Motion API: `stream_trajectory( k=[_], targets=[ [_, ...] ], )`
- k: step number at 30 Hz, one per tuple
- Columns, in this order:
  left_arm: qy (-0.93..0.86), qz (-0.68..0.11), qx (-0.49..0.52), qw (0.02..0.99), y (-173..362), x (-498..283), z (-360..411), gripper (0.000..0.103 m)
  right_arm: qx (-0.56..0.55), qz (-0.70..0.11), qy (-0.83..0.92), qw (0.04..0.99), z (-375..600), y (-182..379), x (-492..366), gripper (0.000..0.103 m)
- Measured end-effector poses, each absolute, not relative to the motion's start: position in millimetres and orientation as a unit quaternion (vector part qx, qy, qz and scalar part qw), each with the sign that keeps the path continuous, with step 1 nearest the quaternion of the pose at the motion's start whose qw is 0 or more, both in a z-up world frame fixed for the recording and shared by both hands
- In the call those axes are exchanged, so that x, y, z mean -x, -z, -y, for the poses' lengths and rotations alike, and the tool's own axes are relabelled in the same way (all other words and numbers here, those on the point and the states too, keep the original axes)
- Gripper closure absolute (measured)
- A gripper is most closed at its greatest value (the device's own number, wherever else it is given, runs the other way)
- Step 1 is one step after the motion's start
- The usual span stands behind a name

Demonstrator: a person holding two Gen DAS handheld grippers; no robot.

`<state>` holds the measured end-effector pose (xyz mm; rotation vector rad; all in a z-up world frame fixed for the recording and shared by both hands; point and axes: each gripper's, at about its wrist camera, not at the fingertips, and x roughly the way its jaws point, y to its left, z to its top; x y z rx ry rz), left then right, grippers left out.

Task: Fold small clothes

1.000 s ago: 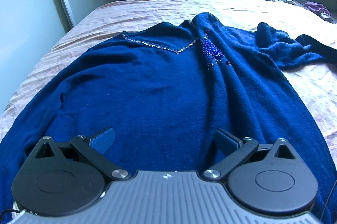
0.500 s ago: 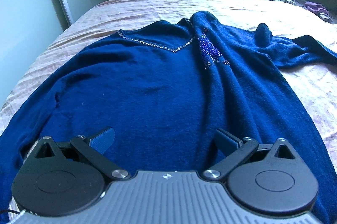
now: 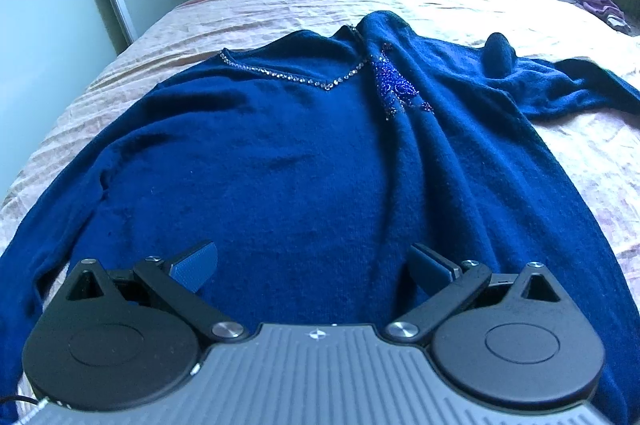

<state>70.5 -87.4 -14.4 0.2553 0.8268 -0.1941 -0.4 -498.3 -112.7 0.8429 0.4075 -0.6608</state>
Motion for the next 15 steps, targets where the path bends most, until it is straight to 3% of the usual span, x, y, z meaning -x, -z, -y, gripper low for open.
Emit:
stream_trajectory(
  k=[15],
  targets=[
    [0.084, -0.401, -0.109, 0.906, 10.9, -75.7, 77.3, 0.001, -0.493, -0.161, 0.064, 0.853, 455.1, 40.7, -8.5, 0.093]
  ],
)
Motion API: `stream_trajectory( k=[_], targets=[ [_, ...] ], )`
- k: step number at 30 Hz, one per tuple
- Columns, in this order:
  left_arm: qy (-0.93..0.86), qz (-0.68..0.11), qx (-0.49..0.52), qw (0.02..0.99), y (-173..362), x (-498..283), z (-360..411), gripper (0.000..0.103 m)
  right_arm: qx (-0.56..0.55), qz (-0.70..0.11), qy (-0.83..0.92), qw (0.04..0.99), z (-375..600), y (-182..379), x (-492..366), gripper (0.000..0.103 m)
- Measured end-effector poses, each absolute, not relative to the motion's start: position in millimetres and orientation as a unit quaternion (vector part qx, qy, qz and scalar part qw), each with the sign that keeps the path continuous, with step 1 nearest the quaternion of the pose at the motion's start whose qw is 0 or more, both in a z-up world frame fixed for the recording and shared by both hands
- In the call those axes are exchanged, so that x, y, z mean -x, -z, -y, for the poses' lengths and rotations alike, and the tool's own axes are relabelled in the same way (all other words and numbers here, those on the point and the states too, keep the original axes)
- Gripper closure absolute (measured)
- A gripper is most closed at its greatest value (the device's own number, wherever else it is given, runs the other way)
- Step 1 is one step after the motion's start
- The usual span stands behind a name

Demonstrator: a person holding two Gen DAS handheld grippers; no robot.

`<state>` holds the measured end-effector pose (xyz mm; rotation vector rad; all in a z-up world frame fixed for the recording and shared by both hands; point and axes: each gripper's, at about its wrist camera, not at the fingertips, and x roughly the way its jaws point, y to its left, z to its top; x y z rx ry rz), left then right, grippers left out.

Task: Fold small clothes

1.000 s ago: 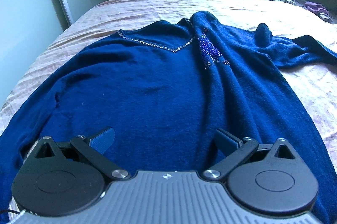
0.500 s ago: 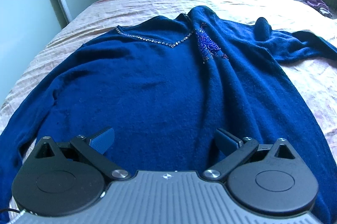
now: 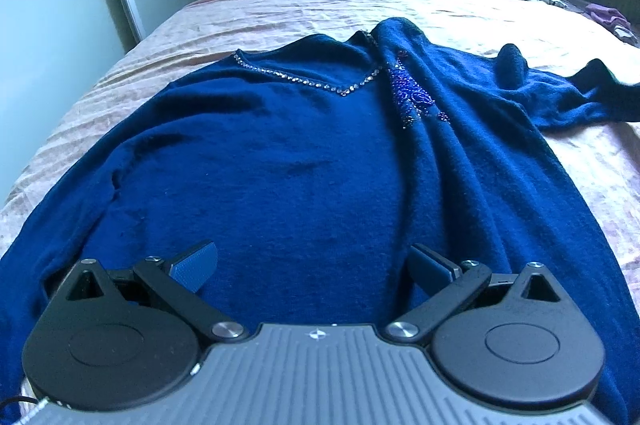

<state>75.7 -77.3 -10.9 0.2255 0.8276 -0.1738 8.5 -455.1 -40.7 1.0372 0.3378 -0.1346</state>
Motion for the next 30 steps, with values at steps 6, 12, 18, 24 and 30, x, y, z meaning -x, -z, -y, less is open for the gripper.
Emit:
stream_trajectory(
  k=[6, 12, 18, 24, 30],
  targets=[
    [0.076, -0.395, -0.109, 0.909, 8.0, -74.6, 70.7, 0.001, -0.52, -0.163, -0.022, 0.838, 422.6, 33.0, -35.5, 0.093],
    [0.064, -0.397, -0.1, 0.91, 8.2, -79.9, 61.8, 0.001, -0.548, -0.189, -0.096, 0.809, 388.2, 38.9, -66.4, 0.093],
    [0.045, -0.39, -0.105, 0.914, 8.3, -81.6, 54.1, 0.001, -0.559, -0.218, -0.159, 0.784, 350.2, 39.1, -104.9, 0.093],
    [0.036, -0.396, -0.095, 0.913, 10.3, -85.1, 43.8, 0.001, -0.552, -0.235, -0.202, 0.774, 313.5, 21.8, -130.5, 0.093],
    [0.025, -0.396, -0.088, 0.914, 9.6, -86.4, 30.5, 0.001, -0.544, -0.255, -0.239, 0.763, 273.6, 17.6, -156.0, 0.093]
  ],
)
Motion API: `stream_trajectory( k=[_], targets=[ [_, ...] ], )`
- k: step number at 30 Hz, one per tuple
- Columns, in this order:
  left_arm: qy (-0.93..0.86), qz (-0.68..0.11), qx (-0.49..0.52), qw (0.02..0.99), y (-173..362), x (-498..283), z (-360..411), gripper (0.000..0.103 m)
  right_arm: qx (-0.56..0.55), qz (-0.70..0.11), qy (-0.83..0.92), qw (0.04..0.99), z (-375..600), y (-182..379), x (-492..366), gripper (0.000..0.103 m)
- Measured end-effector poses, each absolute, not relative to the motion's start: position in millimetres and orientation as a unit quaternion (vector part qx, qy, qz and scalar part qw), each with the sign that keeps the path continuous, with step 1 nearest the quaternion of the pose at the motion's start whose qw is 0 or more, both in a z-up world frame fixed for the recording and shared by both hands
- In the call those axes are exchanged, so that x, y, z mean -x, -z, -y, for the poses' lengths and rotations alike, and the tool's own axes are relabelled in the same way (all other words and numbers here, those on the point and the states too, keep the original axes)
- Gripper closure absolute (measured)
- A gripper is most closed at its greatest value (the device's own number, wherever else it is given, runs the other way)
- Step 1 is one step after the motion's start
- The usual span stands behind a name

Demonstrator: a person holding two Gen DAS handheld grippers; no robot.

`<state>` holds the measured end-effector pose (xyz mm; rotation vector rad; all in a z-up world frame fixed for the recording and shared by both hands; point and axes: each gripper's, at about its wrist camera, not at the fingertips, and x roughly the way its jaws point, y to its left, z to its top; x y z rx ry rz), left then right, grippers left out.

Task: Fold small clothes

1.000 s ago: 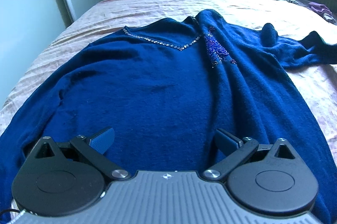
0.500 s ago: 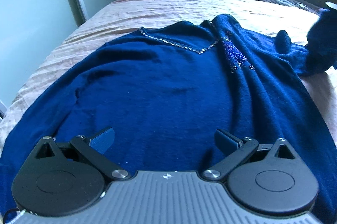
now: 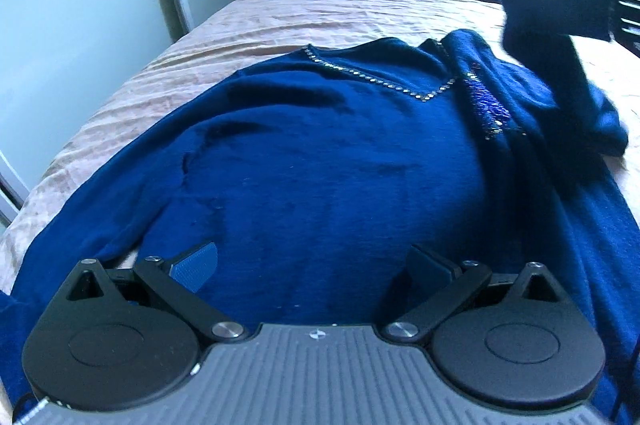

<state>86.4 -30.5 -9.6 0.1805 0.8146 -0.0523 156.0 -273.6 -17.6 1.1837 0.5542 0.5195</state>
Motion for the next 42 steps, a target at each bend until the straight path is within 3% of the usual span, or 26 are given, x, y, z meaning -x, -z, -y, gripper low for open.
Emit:
stream_trajectory(
  k=[24, 36, 38, 39, 40, 41, 42],
  targets=[
    [-0.024, -0.404, -0.052, 0.913, 6.0, -91.2, -25.0, 0.0, -0.51, -0.349, -0.293, 0.73, 151.5, 42.8, -228.4, 0.093],
    [-0.023, -0.409, -0.054, 0.911, 11.4, -91.1, -27.1, 0.0, -0.414, -0.37, -0.257, 0.791, 124.8, 51.6, -248.3, 0.09],
    [-0.024, -0.409, -0.053, 0.911, 12.0, -90.6, -28.0, 0.0, -0.414, -0.376, -0.251, 0.79, 123.0, 56.7, -251.1, 0.081],
    [-0.024, -0.41, -0.053, 0.91, 12.1, -90.1, -28.1, 0.0, -0.415, -0.378, -0.251, 0.788, 122.4, 59.1, -252.5, 0.062],
    [-0.024, -0.409, -0.054, 0.911, 12.3, -90.4, -28.4, 0.0, -0.414, -0.382, -0.25, 0.787, 121.6, 60.5, -253.4, 0.032],
    [-0.024, -0.409, -0.054, 0.911, 12.4, -90.2, -28.5, 0.0, -0.413, -0.383, -0.247, 0.789, 120.9, 60.5, -253.1, 0.021],
    [-0.024, -0.409, -0.054, 0.911, 12.5, -90.1, -28.7, 0.0, -0.41, -0.379, -0.247, 0.792, 120.2, 59.1, -251.4, 0.017]
  ],
)
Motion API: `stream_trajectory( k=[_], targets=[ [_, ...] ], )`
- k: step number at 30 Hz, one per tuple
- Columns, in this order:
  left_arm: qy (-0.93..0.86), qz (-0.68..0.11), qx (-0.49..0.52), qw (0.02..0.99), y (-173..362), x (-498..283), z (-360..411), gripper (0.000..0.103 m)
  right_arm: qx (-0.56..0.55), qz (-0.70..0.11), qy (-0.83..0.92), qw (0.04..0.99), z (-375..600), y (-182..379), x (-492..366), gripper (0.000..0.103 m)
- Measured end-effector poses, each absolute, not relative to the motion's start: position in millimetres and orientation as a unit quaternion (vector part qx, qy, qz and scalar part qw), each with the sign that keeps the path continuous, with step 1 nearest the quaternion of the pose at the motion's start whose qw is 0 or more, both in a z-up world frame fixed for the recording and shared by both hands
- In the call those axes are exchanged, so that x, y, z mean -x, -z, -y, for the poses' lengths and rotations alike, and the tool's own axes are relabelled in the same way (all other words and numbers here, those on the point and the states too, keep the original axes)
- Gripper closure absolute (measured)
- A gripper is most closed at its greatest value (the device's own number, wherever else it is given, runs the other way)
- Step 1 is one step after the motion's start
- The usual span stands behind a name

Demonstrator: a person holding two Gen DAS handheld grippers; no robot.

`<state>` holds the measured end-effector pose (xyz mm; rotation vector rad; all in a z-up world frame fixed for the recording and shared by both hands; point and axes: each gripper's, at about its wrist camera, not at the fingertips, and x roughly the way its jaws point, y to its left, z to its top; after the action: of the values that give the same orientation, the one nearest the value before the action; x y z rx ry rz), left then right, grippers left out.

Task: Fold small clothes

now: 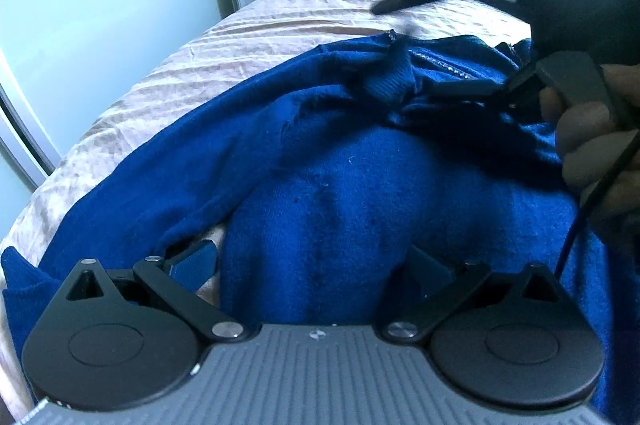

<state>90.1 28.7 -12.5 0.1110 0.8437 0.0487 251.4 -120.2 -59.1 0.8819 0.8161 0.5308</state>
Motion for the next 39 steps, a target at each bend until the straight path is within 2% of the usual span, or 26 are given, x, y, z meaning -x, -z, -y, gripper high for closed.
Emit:
stream_trajectory(
  k=[9, 11, 15, 17, 19, 20, 22, 26, 27, 29, 30, 34, 37, 39],
  targets=[
    [-0.043, -0.404, -0.049, 0.912, 9.3, -84.1, -37.8, 0.0, -0.299, -0.304, -0.254, 0.868, 121.9, 17.7, -219.6, 0.019],
    [-0.054, -0.403, -0.044, 0.912, 8.8, -82.1, -45.0, 0.0, -0.221, -0.289, -0.231, 0.902, 113.4, 10.2, -213.3, 0.023],
    [-0.07, -0.405, -0.03, 0.911, 6.5, -80.8, -62.3, 0.0, 0.03, -0.267, -0.182, 0.946, 66.2, 14.8, -196.3, 0.032],
    [-0.078, -0.405, -0.024, 0.91, 5.2, -78.6, -69.7, 0.0, 0.103, -0.257, -0.205, 0.939, 46.0, 23.3, -187.3, 0.038],
    [-0.083, -0.405, -0.021, 0.91, 3.7, -77.7, -74.7, 0.0, 0.154, -0.248, -0.218, 0.931, 26.8, 30.6, -181.3, 0.051],
    [-0.084, -0.405, -0.02, 0.91, 2.9, -76.6, -76.8, 0.0, 0.167, -0.248, -0.223, 0.928, 19.5, 33.5, -182.0, 0.054],
    [-0.085, -0.405, -0.021, 0.91, 1.8, -76.1, -78.1, 0.0, 0.173, -0.255, -0.233, 0.922, 9.0, 38.4, -189.7, 0.062],
    [-0.085, -0.404, -0.025, 0.91, 0.5, -74.1, -79.1, 0.0, 0.168, -0.274, -0.232, 0.918, -0.9, 49.6, -212.5, 0.062],
    [-0.085, -0.404, -0.025, 0.91, 0.9, -74.5, -80.0, 0.0, 0.163, -0.278, -0.235, 0.917, -3.1, 51.1, -218.6, 0.065],
    [-0.085, -0.404, -0.023, 0.911, 0.4, -74.1, -81.7, 0.0, 0.158, -0.276, -0.239, 0.918, -5.1, 51.0, -220.8, 0.081],
    [-0.085, -0.403, -0.022, 0.911, 0.1, -74.1, -83.0, 0.0, 0.158, -0.277, -0.24, 0.917, -6.4, 50.7, -219.5, 0.095],
    [-0.093, -0.4, -0.013, 0.912, -0.5, -73.9, -88.9, 0.0, 0.12, -0.271, -0.242, 0.924, -5.1, 43.4, -210.9, 0.098],
    [-0.097, -0.401, -0.006, 0.911, 0.3, -74.8, -93.0, 0.0, 0.055, -0.276, -0.303, 0.911, -0.6, 27.8, -202.0, 0.098],
    [-0.097, -0.404, -0.004, 0.909, 1.9, -76.0, -93.8, 0.0, 0.05, -0.27, -0.325, 0.905, -4.8, 19.7, -195.3, 0.098]
  ],
)
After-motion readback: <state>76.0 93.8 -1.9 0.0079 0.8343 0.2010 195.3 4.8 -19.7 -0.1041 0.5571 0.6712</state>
